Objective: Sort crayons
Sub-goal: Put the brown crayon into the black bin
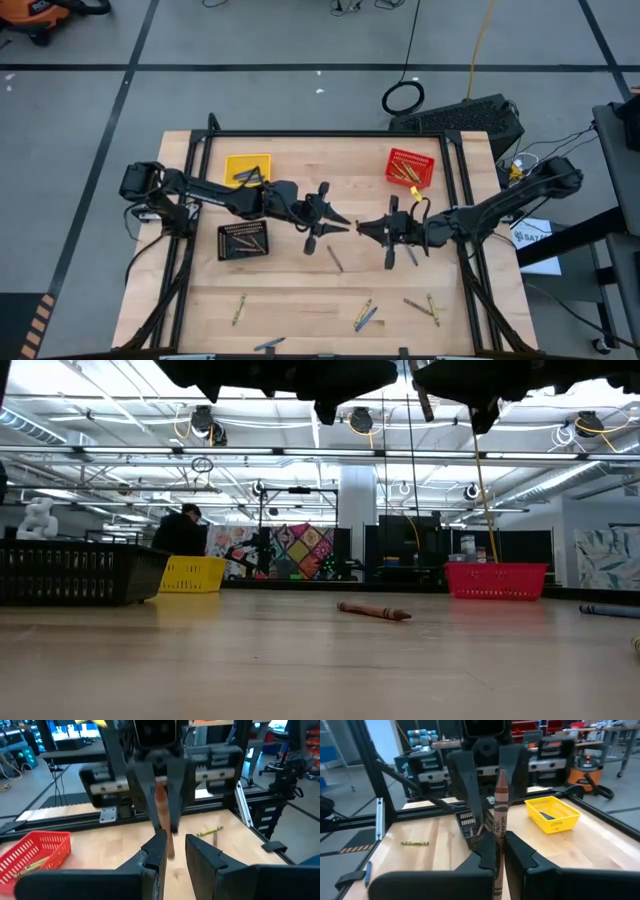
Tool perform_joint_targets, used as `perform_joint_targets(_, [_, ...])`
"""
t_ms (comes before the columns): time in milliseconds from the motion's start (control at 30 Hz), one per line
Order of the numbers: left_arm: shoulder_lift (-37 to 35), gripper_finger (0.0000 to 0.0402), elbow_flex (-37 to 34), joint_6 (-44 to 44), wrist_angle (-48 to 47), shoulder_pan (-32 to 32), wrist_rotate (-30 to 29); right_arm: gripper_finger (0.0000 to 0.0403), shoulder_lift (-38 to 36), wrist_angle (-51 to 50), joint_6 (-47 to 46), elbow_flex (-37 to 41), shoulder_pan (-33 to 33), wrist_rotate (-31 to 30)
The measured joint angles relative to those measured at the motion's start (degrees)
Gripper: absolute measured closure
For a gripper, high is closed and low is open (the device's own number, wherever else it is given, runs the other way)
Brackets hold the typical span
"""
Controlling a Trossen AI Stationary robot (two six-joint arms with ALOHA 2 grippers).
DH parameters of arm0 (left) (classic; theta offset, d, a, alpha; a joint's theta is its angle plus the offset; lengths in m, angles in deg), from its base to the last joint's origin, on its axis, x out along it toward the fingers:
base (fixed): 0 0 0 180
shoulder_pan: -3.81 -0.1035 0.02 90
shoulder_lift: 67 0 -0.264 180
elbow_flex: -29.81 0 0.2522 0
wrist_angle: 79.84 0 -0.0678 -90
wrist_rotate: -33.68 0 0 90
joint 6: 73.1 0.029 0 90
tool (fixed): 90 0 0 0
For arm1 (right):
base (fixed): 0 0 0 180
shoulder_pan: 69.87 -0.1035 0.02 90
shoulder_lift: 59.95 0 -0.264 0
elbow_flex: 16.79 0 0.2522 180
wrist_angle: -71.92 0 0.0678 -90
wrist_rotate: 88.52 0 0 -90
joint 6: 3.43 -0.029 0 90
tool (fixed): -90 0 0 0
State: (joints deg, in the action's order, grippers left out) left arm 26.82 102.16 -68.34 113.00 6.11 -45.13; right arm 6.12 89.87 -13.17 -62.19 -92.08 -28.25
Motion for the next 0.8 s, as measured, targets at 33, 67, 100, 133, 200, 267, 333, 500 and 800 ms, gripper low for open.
perform_joint_targets(33, [0.0,0.0326,0.0,0.0,0.2,0.0,0.0,0.0403,0.6,0.6,0.0,0.0,0.2,0.1])
perform_joint_targets(67, [0.0,0.0326,0.0,-0.1,0.2,0.0,0.0,0.0403,0.9,0.7,0.0,0.0,0.4,0.2])
perform_joint_targets(100, [0.0,0.0326,0.0,-0.1,0.1,0.0,-0.1,0.0403,1.2,0.7,0.0,0.0,0.4,0.3])
perform_joint_targets(133, [0.0,0.0326,0.0,-0.1,0.0,0.0,-0.3,0.0403,1.6,1.3,0.0,0.0,0.5,0.9])
perform_joint_targets(200, [0.0,0.0326,0.0,-0.1,0.0,0.0,-0.7,0.0403,2.1,2.7,-0.1,0.0,0.8,2.3])
perform_joint_targets(267, [0.0,0.0326,0.0,-0.2,0.1,-0.2,-1.3,0.0403,2.4,3.7,0.0,0.0,0.8,3.5])
perform_joint_targets(333, [0.0,0.0326,0.0,-1.3,0.0,-0.3,-1.4,0.0403,2.5,4.0,0.0,0.0,0.9,4.3])
perform_joint_targets(500, [0.0,0.0326,0.0,-1.5,0.0,-0.7,-1.5,0.0403,2.6,3.9,0.0,0.0,1.9,4.4])
perform_joint_targets(800, [0.0,0.0326,0.0,-2.9,0.5,-0.8,-1.7,0.0403,3.6,3.7,-0.1,0.0,5.0,4.6])
